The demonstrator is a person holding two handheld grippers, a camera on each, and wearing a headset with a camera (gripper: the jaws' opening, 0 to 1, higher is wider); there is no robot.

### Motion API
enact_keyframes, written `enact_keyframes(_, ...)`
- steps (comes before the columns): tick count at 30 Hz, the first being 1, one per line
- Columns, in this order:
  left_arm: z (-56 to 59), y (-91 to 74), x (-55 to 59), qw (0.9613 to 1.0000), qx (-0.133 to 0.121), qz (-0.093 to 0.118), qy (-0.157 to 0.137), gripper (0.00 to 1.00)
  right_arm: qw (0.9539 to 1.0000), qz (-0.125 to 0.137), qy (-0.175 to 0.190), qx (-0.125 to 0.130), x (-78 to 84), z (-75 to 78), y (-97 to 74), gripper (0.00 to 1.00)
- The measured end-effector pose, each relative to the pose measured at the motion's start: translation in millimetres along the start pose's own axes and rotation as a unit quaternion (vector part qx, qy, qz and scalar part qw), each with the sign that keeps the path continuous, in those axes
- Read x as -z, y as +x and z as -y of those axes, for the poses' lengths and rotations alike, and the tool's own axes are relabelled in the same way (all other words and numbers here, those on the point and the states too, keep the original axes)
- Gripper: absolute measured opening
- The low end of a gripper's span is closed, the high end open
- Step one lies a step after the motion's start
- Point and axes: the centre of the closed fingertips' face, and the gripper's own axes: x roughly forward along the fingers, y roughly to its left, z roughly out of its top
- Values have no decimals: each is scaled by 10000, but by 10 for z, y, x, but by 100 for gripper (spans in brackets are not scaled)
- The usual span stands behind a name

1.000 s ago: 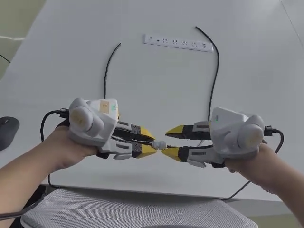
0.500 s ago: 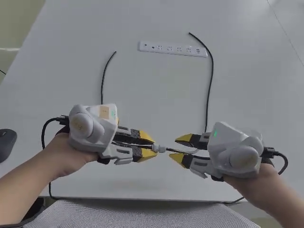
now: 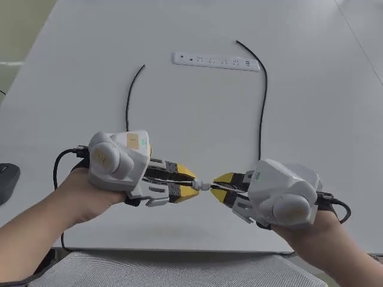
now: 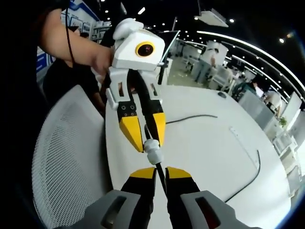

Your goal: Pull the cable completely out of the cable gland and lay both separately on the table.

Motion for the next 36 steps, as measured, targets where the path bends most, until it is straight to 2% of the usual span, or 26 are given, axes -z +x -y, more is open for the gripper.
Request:
enact_keyframes(5,13,31,15,10000,-3,-60,29,15,9997,-122,-210,5,32,-26,41,1)
enact_keyframes(9,9,38,21,10000,-13,-70,39,15,9998,-172,-120,17,45,-15,34,1)
enact_keyframes(16,2,53,22,9999,2,-93,64,15,9996,-246,-166,17,86,3,42,0)
enact_keyframes(28,-39,31,3,9999,-58,-81,85,15,9996,-271,36,69,134,92,31,0)
enact_keyframes(36,-51,17,-20,9999,-142,-34,45,15,9982,-369,395,268,268,197,-2,0)
